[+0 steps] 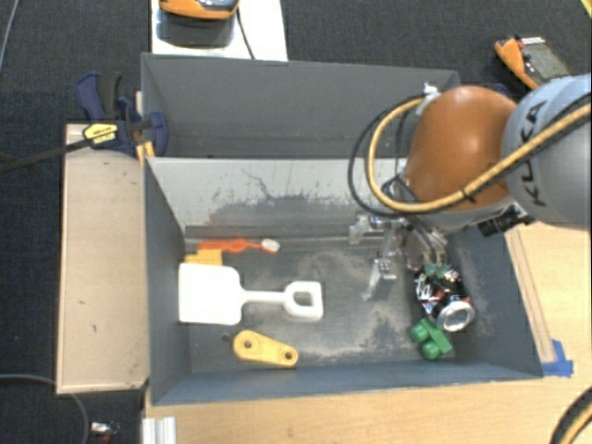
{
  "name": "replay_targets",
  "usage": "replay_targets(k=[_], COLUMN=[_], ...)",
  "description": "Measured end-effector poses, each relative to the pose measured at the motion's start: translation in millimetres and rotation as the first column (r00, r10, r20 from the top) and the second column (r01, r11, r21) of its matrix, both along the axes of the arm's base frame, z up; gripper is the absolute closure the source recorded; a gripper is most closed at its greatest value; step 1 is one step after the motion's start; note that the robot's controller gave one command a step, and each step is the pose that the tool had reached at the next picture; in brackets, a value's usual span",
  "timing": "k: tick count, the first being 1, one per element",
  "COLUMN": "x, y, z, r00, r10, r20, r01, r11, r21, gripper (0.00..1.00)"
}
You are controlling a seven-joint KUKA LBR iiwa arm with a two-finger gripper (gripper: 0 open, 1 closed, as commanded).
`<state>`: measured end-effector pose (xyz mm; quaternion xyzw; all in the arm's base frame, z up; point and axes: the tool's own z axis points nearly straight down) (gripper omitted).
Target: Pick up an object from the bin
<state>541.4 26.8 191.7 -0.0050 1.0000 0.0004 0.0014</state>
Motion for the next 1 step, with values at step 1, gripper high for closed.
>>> replay_targets(k=[1], x=[0.0], y=[0.0], z=[0.0], r00=[1.000], r10=[0.000], r20=[0.000], r01=[0.000], r11=[1.000], r21=[0.000], gripper=[0.00])
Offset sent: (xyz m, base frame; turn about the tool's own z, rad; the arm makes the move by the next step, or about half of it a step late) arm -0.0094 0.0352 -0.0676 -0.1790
